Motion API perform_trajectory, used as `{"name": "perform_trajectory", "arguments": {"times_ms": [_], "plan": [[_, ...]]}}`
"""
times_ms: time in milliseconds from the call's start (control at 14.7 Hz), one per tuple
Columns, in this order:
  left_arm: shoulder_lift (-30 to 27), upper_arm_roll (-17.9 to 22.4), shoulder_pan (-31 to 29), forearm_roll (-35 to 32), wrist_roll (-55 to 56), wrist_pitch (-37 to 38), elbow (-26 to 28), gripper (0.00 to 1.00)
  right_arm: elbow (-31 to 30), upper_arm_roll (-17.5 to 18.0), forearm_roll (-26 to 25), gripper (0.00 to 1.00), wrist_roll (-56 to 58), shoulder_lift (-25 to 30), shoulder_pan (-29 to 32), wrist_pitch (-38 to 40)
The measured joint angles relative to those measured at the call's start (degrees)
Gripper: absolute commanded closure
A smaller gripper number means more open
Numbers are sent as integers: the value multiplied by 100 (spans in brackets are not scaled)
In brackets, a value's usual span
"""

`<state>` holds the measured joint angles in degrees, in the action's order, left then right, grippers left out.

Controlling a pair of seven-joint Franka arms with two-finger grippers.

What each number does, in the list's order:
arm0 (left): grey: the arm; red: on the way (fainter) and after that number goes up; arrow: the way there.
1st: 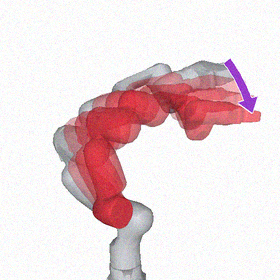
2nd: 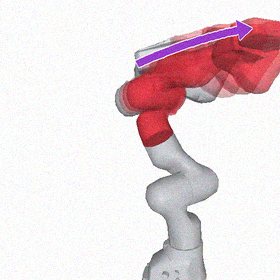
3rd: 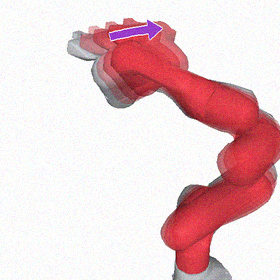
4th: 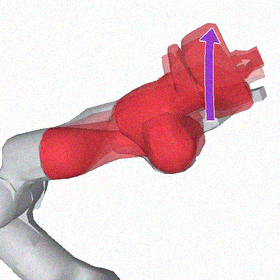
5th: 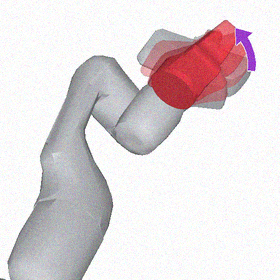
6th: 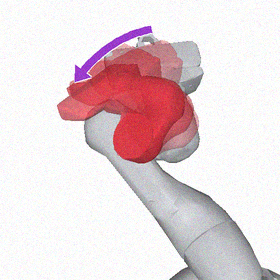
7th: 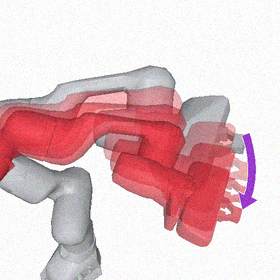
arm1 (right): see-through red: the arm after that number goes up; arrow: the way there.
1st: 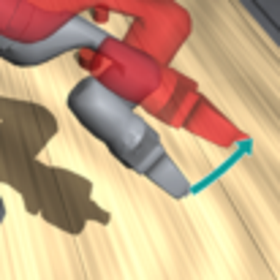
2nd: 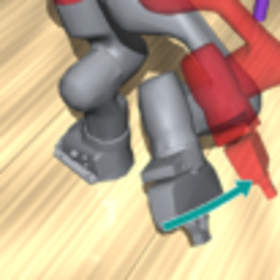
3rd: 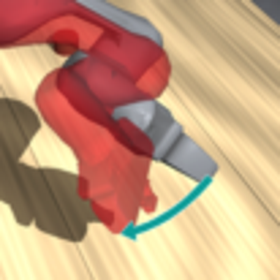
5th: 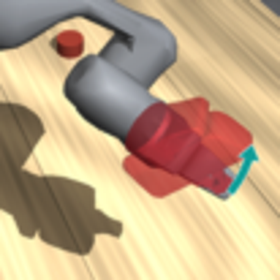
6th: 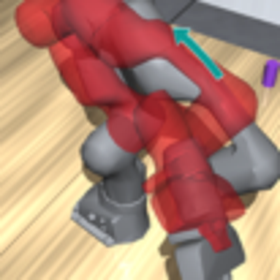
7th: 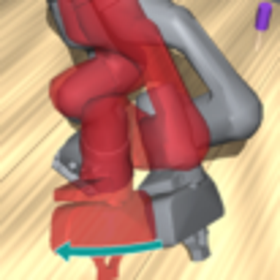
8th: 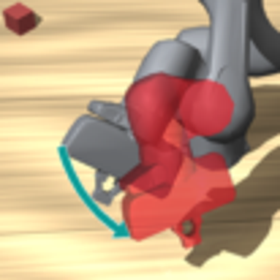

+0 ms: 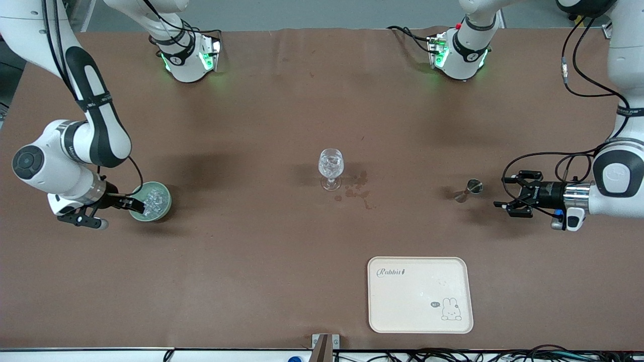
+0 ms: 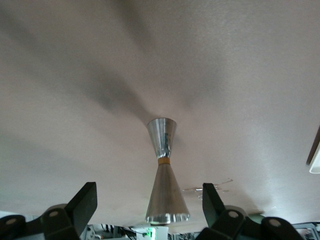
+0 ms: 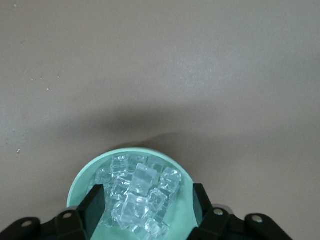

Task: Pour wine and add ice with both arms
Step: 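Grasp ice with the right gripper while the left gripper grasps the jigger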

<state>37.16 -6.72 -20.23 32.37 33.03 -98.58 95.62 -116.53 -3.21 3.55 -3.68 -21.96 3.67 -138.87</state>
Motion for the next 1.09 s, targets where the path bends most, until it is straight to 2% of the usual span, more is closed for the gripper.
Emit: {"name": "perform_trajectory", "arguments": {"times_ms": [477,749,1090], "plan": [[397,8,-60,745,1,-9,75,16,-127,19,0,33,-364,-151,-172,-196],[534,5,-58,1053,1,-9,195,24,-409,19,0,39,-368,-157,-173,-563],[673,-19,-30,1183,-15,-9,230,30,-476,23,0,39,-438,-157,-205,-576]]}}
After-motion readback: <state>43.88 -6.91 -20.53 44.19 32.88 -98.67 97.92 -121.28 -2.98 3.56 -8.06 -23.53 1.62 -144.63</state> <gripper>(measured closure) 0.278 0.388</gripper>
